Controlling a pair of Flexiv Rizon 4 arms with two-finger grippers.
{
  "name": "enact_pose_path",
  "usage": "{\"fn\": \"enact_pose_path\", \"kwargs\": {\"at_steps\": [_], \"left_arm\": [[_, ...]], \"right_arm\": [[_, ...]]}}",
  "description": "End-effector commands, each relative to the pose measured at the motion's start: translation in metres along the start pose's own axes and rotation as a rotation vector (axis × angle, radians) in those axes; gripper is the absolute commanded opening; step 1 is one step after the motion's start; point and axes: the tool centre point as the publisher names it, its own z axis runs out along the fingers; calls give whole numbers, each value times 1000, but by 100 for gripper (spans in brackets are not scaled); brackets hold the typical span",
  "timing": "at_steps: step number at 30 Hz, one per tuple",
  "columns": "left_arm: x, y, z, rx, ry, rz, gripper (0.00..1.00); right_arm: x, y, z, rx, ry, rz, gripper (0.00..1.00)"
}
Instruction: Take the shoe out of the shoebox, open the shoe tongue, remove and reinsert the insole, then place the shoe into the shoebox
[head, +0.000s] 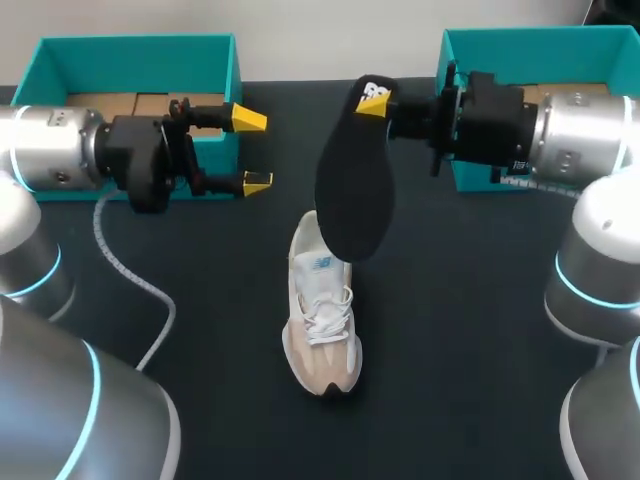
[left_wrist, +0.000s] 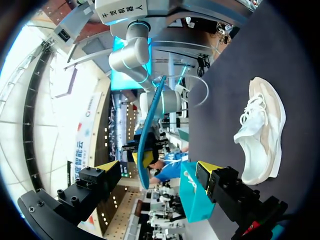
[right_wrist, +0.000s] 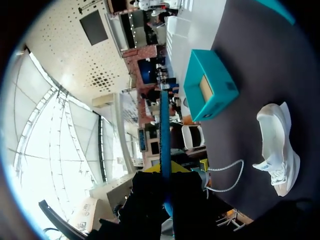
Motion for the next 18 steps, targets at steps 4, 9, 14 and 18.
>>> {"fn": "enact_pose_path", "kwargs": {"at_steps": [4, 9, 14, 18], "left_arm": [[1, -5, 10, -3, -3, 31, 100], [2, -10, 21, 16, -5, 47, 100], [5, -8, 33, 16, -12, 67, 100], [6, -3, 40, 3, -17, 85, 100]], "right_arm": [[-10, 22, 46, 28, -40, 32, 0], [-16, 27, 63, 58, -34, 44, 0], [-22, 30, 79, 75, -21, 47, 0], [-25, 30, 89, 99, -16, 59, 0]]}}
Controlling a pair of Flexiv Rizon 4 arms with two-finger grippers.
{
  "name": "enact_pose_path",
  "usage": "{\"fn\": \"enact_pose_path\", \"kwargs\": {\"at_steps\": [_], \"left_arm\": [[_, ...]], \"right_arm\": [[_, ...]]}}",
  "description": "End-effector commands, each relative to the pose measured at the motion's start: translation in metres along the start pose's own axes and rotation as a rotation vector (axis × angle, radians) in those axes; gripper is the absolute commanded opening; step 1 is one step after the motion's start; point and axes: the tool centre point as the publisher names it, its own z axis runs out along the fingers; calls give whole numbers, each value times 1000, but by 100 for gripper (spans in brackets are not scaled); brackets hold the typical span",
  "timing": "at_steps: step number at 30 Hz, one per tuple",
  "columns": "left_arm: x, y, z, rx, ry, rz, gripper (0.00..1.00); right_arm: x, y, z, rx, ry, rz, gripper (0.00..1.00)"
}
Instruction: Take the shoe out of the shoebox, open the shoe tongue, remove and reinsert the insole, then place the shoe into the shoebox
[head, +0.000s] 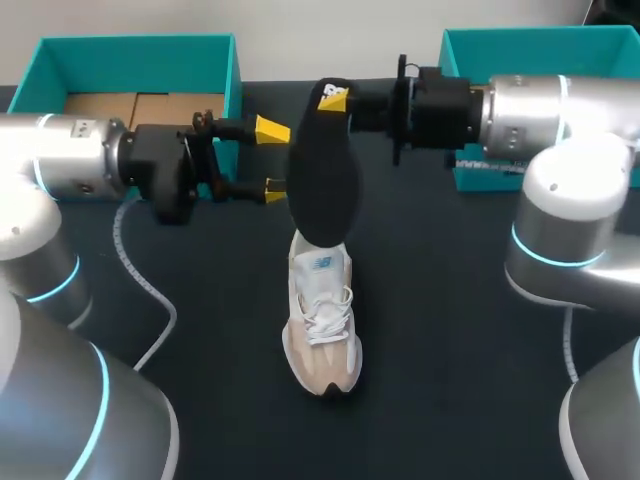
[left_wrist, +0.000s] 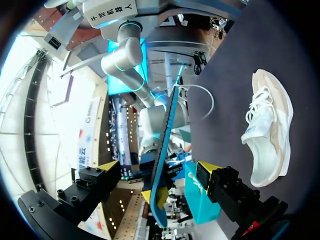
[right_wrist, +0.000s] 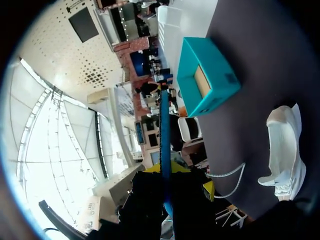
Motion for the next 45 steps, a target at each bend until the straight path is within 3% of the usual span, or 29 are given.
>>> {"fn": "enact_pose_path", "kwargs": {"at_steps": [1, 3, 5, 8, 12, 22, 25, 30, 34, 35, 37, 45], "left_arm": [[3, 7, 11, -7, -8, 9, 100], [3, 9, 14, -8, -11, 14, 98], [3, 9, 16, -5, -11, 18, 85], [5, 9, 19, -1, -10, 22, 49], [7, 7, 19, 2, -5, 24, 37], [6, 3, 6, -17, -7, 15, 51], [6, 2, 4, -17, -4, 17, 48], [8, 1, 3, -22, 1, 20, 39], [9, 4, 4, -32, 1, 22, 11], [9, 5, 5, -33, -1, 22, 11], [8, 6, 7, -35, -6, 26, 0], [8, 5, 9, -22, -18, 12, 0]], "right_arm": [[-5, 5, 36, 11, 15, 3, 0], [-9, 3, 38, 15, 20, 11, 0], [-10, 2, 43, 20, 25, 16, 0], [-10, 1, 46, 19, 34, 19, 0], [-12, 0, 46, 13, 39, 20, 0], [-12, 2, 37, 19, 25, 34, 0], [-11, 2, 30, 15, 19, 36, 0], [-9, 3, 23, 4, 9, 37, 0], [-9, 3, 23, 6, 7, 34, 0], [-9, 3, 23, 7, 8, 34, 0], [-10, 4, 25, 9, 10, 34, 0], [-11, 1, 28, 11, 21, -2, 0]]}}
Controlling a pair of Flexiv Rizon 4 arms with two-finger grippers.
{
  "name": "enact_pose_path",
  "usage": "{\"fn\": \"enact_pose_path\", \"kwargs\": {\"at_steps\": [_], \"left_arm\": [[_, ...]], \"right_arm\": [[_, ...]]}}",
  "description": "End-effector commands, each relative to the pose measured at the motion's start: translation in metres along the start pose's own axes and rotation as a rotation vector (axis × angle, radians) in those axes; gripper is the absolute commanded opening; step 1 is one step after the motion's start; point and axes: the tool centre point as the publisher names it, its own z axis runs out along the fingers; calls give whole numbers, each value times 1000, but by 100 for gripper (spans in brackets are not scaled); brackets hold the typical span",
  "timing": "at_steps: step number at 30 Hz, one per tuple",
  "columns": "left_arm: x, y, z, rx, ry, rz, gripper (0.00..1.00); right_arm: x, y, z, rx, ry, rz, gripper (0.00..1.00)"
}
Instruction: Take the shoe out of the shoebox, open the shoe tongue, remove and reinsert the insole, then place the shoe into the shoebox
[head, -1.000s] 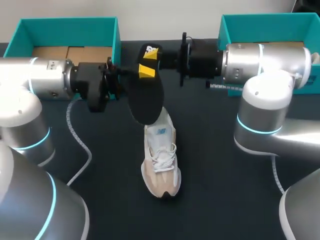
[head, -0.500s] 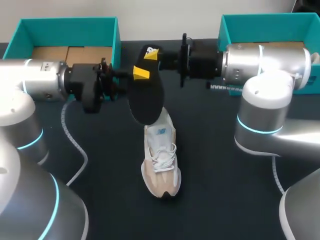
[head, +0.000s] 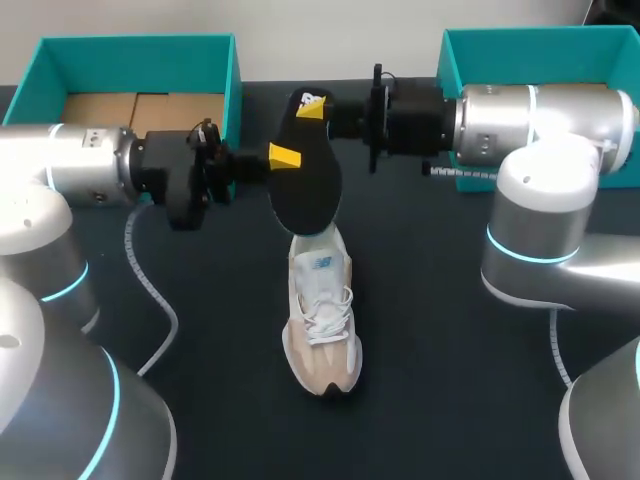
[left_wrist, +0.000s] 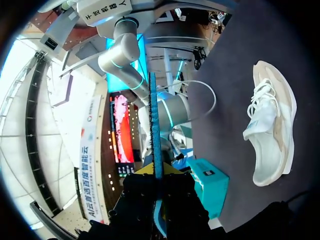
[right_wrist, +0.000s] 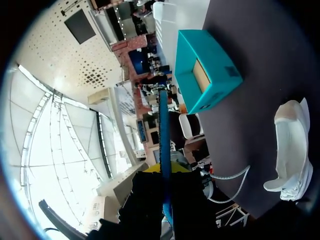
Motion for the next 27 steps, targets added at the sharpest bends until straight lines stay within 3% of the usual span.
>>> {"fn": "enact_pose_path", "kwargs": {"at_steps": [1, 2, 10, 15, 27], "left_arm": [[0, 1, -1, 5, -7, -9, 0], [-1, 1, -3, 5, -9, -17, 0], [-7, 0, -14, 6, -13, -35, 0], [-12, 1, -18, 3, -15, -41, 0], [-24, -4, -25, -6, -21, -41, 0]], "right_arm": [[2, -3, 3, -12, 1, -54, 37], [4, -5, -1, -11, -20, -87, 100], [9, -21, -37, 11, -82, -256, 100], [16, -32, -50, 68, -119, -347, 100], [17, -33, -50, 78, -122, -351, 100]]}}
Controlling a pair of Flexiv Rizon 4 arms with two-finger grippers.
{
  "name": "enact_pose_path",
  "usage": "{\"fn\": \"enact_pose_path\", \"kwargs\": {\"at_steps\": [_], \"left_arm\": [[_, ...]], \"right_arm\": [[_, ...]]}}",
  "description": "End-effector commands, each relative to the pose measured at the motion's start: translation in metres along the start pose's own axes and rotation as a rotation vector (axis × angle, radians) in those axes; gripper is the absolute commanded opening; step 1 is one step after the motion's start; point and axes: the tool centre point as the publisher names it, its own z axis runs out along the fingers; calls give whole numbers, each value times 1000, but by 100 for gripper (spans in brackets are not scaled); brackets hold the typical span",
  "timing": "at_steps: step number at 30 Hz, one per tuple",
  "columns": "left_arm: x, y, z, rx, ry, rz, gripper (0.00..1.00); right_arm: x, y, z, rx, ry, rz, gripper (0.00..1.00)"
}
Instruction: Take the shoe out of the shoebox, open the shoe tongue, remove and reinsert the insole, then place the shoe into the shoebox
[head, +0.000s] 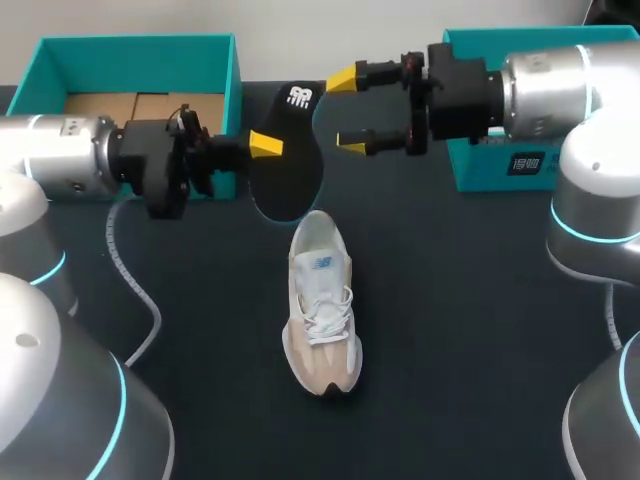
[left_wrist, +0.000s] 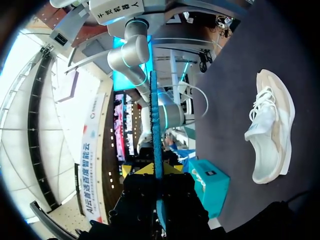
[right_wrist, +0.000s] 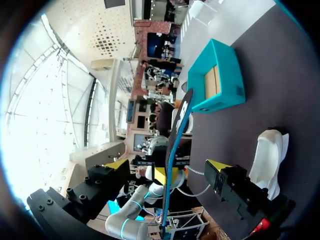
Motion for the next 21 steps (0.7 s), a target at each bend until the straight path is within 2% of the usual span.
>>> {"fn": "enact_pose_path", "kwargs": {"at_steps": [1, 3, 5, 8, 12, 21], "left_arm": [[-5, -7, -5, -7, 0, 0, 0], [-3, -8, -7, -8, 1, 2, 0], [-2, -9, -8, -8, 4, 2, 0], [-3, -9, -11, -9, 4, 4, 0], [-2, -9, -14, -17, 5, 8, 0], [2, -8, -17, -13, 14, 11, 0]], "right_arm": [[0, -1, 1, -2, -5, 2, 100], [0, -1, 1, -2, -5, 2, 100], [-14, -3, -3, 33, 0, -4, 100], [-22, -10, -13, 37, 10, -26, 100], [-26, -22, -29, 9, 18, -30, 100], [-26, -34, -55, 38, -13, 15, 100]]}}
